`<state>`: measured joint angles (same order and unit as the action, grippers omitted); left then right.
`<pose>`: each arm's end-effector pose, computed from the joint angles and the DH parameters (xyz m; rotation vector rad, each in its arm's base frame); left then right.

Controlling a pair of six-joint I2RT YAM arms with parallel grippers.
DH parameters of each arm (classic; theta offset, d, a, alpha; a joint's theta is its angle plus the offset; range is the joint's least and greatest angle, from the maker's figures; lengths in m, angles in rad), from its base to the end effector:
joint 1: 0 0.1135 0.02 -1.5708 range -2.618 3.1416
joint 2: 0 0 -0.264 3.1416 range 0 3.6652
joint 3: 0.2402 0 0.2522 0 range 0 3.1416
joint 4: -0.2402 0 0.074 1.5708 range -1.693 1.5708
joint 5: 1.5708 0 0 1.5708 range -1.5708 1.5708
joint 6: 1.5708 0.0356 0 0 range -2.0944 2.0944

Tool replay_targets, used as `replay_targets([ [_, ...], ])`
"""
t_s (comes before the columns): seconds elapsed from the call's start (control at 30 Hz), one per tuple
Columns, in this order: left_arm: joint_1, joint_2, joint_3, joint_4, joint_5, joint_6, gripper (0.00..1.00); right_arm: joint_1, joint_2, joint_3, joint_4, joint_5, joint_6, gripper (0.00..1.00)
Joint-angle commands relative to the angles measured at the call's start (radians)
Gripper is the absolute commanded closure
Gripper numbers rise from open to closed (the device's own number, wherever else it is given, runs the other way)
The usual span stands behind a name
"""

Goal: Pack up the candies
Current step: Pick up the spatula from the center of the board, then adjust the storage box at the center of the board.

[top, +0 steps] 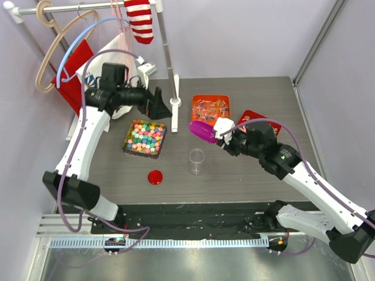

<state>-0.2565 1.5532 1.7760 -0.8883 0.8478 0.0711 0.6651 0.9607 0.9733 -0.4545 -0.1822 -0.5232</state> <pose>0.3006 -0.1064 0.4299 0.8011 2.0066 -1.0433 0.1624 0.1356 0.3463 -1.2228 1.6021 0.2737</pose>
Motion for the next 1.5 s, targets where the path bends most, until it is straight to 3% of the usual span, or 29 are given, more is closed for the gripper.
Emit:
replay_targets([
  [0.0,0.062,-0.114,-0.177,0.098,-0.208,0.036,0.0,-0.002,0.009,0.079,-0.039,0.047,-0.031,0.99],
  [0.2,0.164,-0.16,-0.397,0.201,-0.499,0.062,0.0,-0.004,0.032,0.142,-0.093,0.047,-0.032,0.99],
  [0.43,0.212,-0.099,-0.467,0.275,-0.641,0.059,0.01,-0.004,0.079,0.183,-0.102,0.041,-0.018,0.99],
  [0.7,0.232,0.013,-0.509,0.322,-0.682,0.082,0.22,-0.004,0.246,0.291,-0.119,0.056,-0.037,0.99],
  [1.47,0.281,0.154,-0.616,0.434,-0.716,0.091,0.51,0.021,0.55,0.537,-0.176,-0.02,-0.026,0.99],
])
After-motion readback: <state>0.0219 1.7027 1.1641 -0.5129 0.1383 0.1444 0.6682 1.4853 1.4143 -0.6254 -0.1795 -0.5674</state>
